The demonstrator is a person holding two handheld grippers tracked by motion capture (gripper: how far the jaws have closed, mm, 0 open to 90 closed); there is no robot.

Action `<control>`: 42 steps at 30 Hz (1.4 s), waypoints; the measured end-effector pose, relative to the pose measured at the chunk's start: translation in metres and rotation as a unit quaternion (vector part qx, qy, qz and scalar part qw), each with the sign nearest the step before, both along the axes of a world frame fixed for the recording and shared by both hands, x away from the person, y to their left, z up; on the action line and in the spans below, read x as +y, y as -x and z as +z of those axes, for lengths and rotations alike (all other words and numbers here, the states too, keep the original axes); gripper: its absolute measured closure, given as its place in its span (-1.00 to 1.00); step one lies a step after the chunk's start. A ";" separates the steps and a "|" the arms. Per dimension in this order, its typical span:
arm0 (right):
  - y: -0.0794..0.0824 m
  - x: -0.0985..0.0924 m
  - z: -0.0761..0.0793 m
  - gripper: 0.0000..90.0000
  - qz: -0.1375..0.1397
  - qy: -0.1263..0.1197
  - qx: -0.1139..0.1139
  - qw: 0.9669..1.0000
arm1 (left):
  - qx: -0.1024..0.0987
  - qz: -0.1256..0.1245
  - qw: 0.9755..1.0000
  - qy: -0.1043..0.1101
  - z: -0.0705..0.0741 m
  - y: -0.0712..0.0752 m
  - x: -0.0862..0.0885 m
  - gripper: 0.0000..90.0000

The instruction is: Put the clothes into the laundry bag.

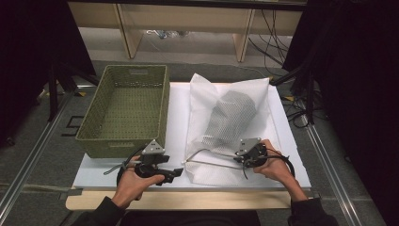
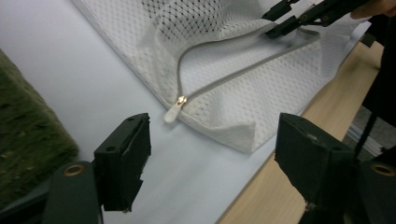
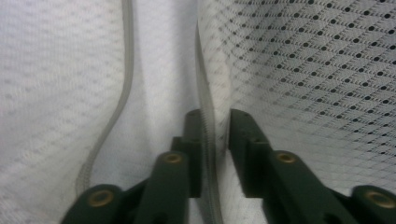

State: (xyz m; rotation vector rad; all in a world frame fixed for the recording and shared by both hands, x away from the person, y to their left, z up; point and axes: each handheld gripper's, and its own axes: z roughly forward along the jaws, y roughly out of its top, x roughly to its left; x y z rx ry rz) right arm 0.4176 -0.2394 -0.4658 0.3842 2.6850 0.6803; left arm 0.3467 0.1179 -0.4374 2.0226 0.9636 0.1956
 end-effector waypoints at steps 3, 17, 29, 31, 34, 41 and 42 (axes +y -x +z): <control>0.000 -0.002 0.005 0.20 -0.043 -0.051 0.004 0.998 | -0.009 -0.002 1.000 -0.010 -0.001 0.000 0.006 -0.51; 0.000 -0.025 0.023 -0.12 -0.135 -0.178 -0.003 0.975 | -0.042 0.046 0.998 0.014 -0.001 0.008 0.034 -0.54; 0.000 -0.048 0.027 -0.15 -0.171 -0.222 -0.008 0.960 | -0.058 0.046 0.997 0.037 0.003 0.015 0.051 -0.60; 0.001 -0.050 0.027 -0.15 -0.174 -0.228 -0.019 0.958 | -0.061 0.043 0.997 0.037 0.002 0.016 0.052 -0.58; 0.006 -0.051 0.027 -0.16 -0.178 -0.234 -0.010 0.956 | -0.061 0.042 0.996 0.039 0.002 0.016 0.052 -0.58; 0.009 -0.056 0.027 -0.18 -0.175 -0.231 -0.028 0.957 | -0.062 0.035 0.997 0.015 -0.002 0.018 0.051 -0.58; 0.012 -0.055 0.027 -0.18 -0.179 -0.235 -0.022 0.955 | -0.063 0.034 0.997 0.017 -0.003 0.018 0.051 -0.58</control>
